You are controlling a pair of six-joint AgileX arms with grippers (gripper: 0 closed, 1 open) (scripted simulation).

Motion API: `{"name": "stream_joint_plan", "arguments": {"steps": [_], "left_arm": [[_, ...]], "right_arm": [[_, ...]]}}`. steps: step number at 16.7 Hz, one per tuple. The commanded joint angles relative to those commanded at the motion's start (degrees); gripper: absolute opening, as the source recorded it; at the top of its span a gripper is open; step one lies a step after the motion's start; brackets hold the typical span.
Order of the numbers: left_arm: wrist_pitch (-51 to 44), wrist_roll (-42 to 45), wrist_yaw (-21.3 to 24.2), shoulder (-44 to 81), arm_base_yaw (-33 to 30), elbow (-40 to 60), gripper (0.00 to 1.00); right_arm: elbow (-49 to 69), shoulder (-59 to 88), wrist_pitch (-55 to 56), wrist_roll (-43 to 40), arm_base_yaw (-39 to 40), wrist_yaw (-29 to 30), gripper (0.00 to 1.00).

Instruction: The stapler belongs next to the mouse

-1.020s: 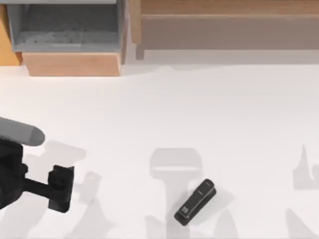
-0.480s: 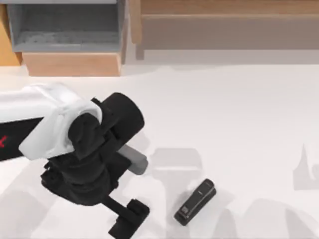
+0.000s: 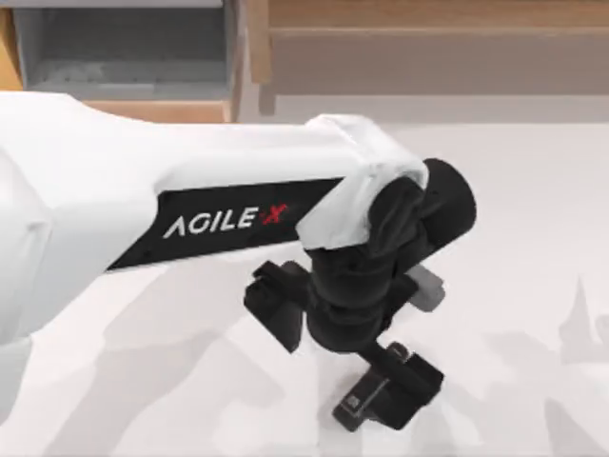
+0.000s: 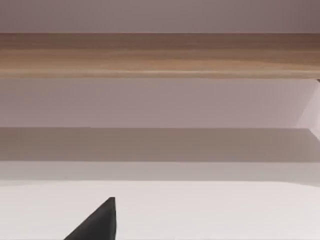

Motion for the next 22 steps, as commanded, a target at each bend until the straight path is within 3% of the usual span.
{"name": "stream_joint_plan", "arguments": {"steps": [5, 10, 16, 21, 22], "left_arm": [[0.90, -1.33, -0.85, 4.31, -2.34, 8.00, 1.00], [1.09, -1.24, -0.79, 4.17, -2.10, 7.69, 1.00], [9.93, -1.20, -0.83, 7.52, -2.25, 2.36, 1.00], [10.71, -1.21, -0.82, 7.92, -2.27, 1.80, 1.00], [10.71, -1.21, -0.82, 7.92, -2.27, 1.80, 0.92]], "right_arm": [[0.00, 0.00, 0.00, 0.00, 0.00, 0.00, 1.00], [0.00, 0.00, 0.00, 0.00, 0.00, 0.00, 1.00], [0.00, 0.00, 0.00, 0.00, 0.00, 0.00, 1.00], [0.00, 0.00, 0.00, 0.00, 0.00, 0.00, 1.00], [0.00, 0.00, 0.00, 0.00, 0.00, 0.00, 1.00]]}}
